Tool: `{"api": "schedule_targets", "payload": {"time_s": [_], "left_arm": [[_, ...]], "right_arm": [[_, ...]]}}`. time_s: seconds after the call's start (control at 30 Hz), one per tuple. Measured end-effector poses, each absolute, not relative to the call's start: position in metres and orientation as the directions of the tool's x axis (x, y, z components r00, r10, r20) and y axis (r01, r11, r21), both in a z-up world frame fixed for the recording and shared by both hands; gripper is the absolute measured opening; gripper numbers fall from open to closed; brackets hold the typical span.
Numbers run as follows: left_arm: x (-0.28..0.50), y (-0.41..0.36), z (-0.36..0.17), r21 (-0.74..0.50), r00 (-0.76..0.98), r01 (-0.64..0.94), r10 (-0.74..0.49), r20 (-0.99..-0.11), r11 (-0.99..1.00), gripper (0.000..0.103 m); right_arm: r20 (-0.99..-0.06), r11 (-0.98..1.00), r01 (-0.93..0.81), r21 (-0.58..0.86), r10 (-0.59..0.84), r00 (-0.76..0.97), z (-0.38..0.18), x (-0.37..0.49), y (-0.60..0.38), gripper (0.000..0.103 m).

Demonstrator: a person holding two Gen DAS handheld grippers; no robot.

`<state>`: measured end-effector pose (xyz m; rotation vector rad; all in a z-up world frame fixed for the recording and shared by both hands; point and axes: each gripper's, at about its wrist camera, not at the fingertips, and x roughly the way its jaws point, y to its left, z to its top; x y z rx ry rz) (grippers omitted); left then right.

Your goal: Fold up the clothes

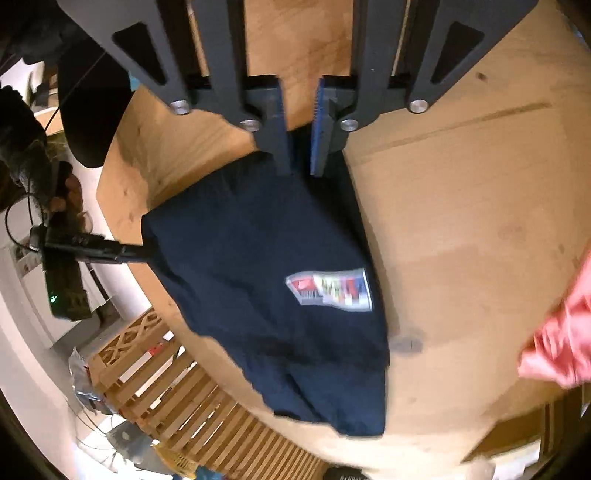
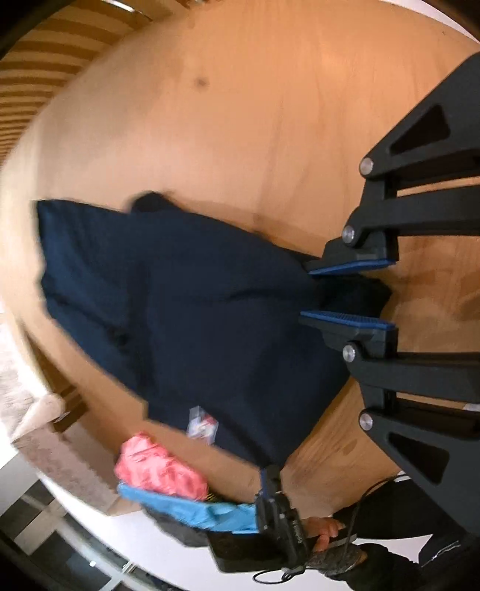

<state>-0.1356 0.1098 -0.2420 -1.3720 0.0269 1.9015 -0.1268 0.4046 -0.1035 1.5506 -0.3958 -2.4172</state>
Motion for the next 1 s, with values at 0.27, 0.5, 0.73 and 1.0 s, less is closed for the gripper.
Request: {"api": "schedule_targets", "payload": {"time_s": [0.27,0.5,0.73,1.0], "left_arm": [[-0.149,0.150,-0.214,-0.324,-0.155,-0.673,0.555,-0.817,-0.665,0.022],[-0.188,0.177,-0.231,-0.280,-0.158,-0.683,0.510,-0.846,-0.674,0.022],[-0.233,0.237,-0.205,-0.297,-0.075,-0.814,0.597,-0.799,-0.500,0.034],[-0.271,0.317,-0.224,-0.300,0.099,-0.905,0.538,-0.837,-0.300,0.034]], "right_arm": [[-0.829,-0.903,-0.067,0.425,-0.358,-0.430,-0.109,-0.200,0.443,0.041],[-0.847,-0.936,0.045,0.349,-0.335,-0.413,-0.118,-0.230,0.415,0.023],[-0.808,-0.927,0.181,0.328,-0.374,-0.456,-0.096,-0.215,0.401,0.009],[-0.802,-0.919,0.231,0.321,-0.393,-0.450,-0.098,-0.217,0.401,0.009]]}}
